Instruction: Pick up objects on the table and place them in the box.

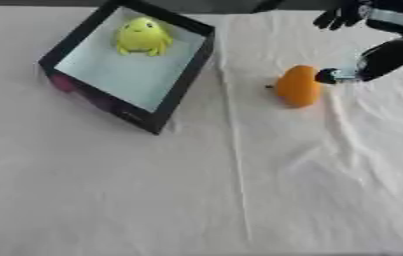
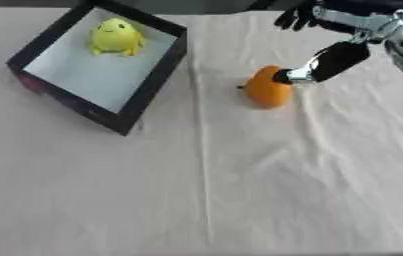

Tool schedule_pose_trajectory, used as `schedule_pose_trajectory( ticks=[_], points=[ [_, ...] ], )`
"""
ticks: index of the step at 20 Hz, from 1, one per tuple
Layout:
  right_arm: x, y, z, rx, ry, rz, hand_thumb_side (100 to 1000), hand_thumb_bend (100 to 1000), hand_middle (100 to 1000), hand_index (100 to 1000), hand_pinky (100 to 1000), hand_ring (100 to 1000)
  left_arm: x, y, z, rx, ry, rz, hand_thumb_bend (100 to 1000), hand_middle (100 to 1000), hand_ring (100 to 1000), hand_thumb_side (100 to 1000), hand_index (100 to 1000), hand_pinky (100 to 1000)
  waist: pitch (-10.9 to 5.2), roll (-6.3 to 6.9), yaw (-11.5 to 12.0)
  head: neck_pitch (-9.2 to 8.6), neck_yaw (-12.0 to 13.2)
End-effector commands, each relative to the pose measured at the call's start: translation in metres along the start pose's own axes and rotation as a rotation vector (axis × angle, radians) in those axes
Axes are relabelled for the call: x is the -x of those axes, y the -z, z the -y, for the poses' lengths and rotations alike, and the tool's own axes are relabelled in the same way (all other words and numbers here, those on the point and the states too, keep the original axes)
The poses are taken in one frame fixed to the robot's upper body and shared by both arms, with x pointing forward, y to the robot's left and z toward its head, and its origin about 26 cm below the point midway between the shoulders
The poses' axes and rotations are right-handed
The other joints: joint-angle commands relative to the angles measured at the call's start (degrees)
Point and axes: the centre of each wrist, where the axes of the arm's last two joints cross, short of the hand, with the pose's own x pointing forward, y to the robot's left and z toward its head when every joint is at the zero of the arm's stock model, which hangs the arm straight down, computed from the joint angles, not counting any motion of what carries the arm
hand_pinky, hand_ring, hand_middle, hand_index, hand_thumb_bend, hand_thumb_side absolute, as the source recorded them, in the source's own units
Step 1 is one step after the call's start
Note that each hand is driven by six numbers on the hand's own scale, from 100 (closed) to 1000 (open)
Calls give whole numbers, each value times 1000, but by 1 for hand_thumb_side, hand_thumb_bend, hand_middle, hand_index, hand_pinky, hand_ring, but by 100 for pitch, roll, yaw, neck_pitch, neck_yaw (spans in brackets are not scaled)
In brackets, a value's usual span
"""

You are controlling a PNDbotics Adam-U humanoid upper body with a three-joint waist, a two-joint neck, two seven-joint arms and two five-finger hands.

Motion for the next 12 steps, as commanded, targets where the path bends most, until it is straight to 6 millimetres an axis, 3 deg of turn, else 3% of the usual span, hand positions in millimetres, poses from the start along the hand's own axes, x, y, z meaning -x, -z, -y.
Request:
schedule_pose_trajectory(
  ticks=[1, 12],
  points=[
    [5, 1, 6, 0, -30, -28, 503, 526, 823, 905, 859, 846, -6, 5, -2, 10, 7, 27, 466, 784, 597, 637, 785, 804, -92, 11, 12, -6, -18],
    [9, 24, -4, -67, -47, -32, 501, 519, 820, 905, 860, 846, -5, 3, 0, 15, 0, 20, 466, 784, 594, 637, 784, 805, -54, 28, 44, -6, -44]
  ],
)
